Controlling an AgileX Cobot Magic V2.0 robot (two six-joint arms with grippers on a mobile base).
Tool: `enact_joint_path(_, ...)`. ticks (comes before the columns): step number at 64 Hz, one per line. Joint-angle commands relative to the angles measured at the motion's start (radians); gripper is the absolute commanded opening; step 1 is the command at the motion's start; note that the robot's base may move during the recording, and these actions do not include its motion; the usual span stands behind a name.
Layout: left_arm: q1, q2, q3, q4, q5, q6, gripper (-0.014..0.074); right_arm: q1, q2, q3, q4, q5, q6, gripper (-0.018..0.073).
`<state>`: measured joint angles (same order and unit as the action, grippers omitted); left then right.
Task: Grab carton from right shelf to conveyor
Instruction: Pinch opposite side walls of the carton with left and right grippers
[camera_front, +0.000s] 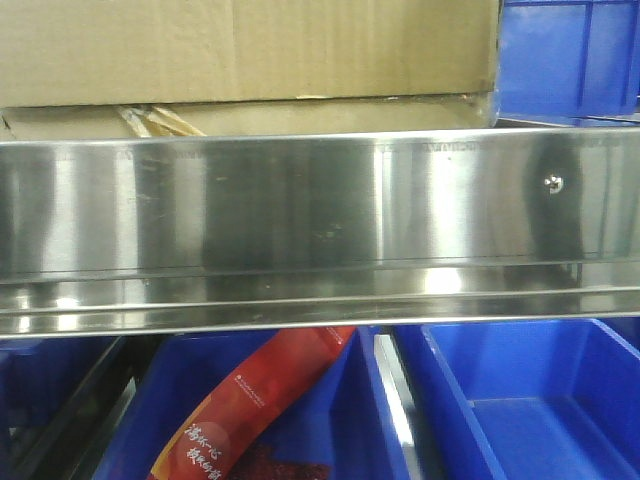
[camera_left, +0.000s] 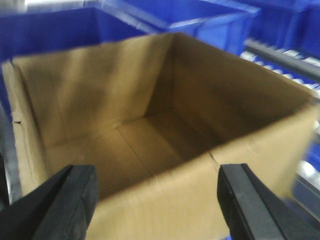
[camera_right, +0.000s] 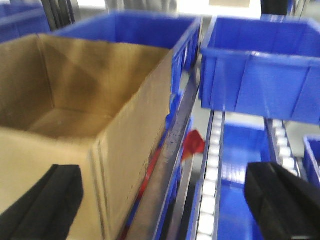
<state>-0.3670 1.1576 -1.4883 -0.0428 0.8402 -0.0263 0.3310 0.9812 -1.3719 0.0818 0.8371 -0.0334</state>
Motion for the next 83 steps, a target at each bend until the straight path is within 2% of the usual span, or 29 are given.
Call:
enact_joint_path(1,-0.004,0.102,-0.133,0.123,0.131,-0.14,0.0409,0.002,0.123,-0.197,-0.001,0.131,-0.003,0.0538)
enact_joint_path(5,0.0,0.176,-0.224,0.199,0.227,-0.189,0.0409,0.002,0.225,-0.328,-0.001,0.226,-0.003,0.0538)
enact_joint_path(7,0.01,0.213,-0.27,0.209,0.272,-0.2,0.0409,0.002,0.268,-0.388,-0.001,0.275,-0.003,0.0538)
enact_joint_path(13,0.061,0.3,-0.377,0.179,0.35,-0.203,0.0409,0.002,0.414,-0.592,-0.001,0.384,0.016,0.0538)
enact_joint_path(24,0.136,0.4,-0.475,0.155,0.381,-0.203,0.0409,0.002,0.641,-0.829,0.001,0.384,0.033,0.0538)
enact_joint_path(39,0.164,0.492,-0.484,0.167,0.38,-0.203,0.0409,0.002,0.825,-0.889,0.078,0.384,0.043,0.0538)
enact_joint_path(53,0.164,0.544,-0.484,0.167,0.371,-0.203,0.0404,0.008,0.918,-0.889,0.086,0.384,0.043,0.0527)
enact_joint_path(57,0.164,0.546,-0.484,0.167,0.371,-0.203,0.0375,0.013,0.929,-0.889,0.086,0.384,0.043,0.0458)
enact_joint_path(60,0.164,0.546,-0.484,0.167,0.37,-0.203,0.0319,0.017,0.932,-0.889,0.086,0.384,0.043,0.0376)
enact_joint_path(64,0.164,0.546,-0.484,0.167,0.37,-0.203,0.0218,0.019,0.934,-0.889,0.086,0.384,0.043,0.0202)
enact_joint_path(67,0.164,0.546,-0.484,0.167,0.37,-0.203,0.0087,0.019,0.934,-0.889,0.086,0.384,0.043,0.0015)
enact_joint_path(70,0.164,0.546,-0.484,0.167,0.371,-0.203,-0.0036,0.019,0.934,-0.889,0.086,0.384,0.043,-0.0112)
enact_joint_path(72,0.164,0.546,-0.484,0.17,0.371,-0.203,-0.0041,0.019,0.934,-0.889,0.084,0.384,0.043,-0.0079)
enact_joint_path(75,0.164,0.546,-0.484,0.17,0.371,-0.203,0.0,0.019,0.932,-0.889,0.08,0.384,0.043,-0.005)
enact_joint_path(83,0.164,0.533,-0.484,0.17,0.381,-0.203,-0.0016,0.019,0.915,-0.89,0.08,0.384,0.043,-0.0062)
